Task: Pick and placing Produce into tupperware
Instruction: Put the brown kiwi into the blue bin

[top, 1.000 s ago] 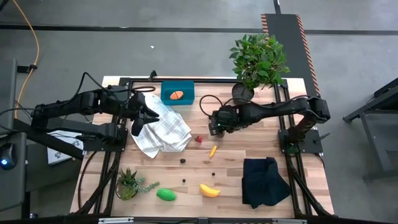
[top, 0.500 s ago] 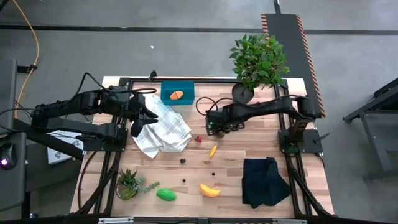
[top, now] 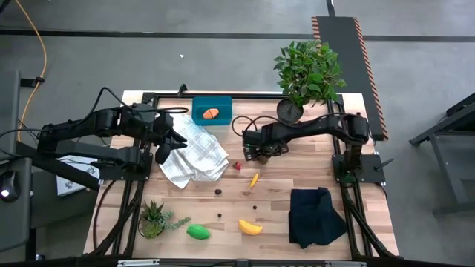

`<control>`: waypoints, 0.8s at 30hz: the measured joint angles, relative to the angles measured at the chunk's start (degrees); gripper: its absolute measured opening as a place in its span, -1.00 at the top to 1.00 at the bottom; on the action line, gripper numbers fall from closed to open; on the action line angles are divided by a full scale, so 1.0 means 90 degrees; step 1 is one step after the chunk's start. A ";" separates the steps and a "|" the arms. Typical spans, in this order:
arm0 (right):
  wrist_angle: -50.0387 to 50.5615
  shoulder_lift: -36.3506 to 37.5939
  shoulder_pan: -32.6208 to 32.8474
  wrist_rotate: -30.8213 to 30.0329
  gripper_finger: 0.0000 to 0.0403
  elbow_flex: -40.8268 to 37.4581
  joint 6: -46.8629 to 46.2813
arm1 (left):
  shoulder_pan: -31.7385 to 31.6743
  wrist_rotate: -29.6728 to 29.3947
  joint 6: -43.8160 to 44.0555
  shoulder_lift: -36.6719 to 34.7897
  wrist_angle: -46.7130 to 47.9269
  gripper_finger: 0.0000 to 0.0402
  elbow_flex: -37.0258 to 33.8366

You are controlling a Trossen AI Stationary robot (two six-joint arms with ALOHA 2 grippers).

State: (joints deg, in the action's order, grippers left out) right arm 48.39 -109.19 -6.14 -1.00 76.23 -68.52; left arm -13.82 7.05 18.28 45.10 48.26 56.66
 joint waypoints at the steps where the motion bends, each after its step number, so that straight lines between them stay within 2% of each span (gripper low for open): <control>1: -0.0003 -0.0023 -0.0024 0.0026 -0.38 0.0000 0.0001 | -0.0001 0.0000 0.0000 0.0000 0.0007 0.55 -0.0001; 8: -0.0054 -0.0235 -0.0113 0.0285 -0.38 0.0000 0.0102 | -0.0001 0.0000 0.0000 0.0000 0.0018 0.55 -0.0002; 24: -0.0080 -0.0287 -0.0231 0.0333 -0.38 -0.0032 0.0166 | -0.0001 -0.0001 0.0001 0.0000 0.0013 0.55 -0.0002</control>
State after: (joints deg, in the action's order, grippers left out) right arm 47.67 -111.77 -8.22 2.00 75.94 -67.02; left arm -13.83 7.04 18.29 45.10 48.38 56.65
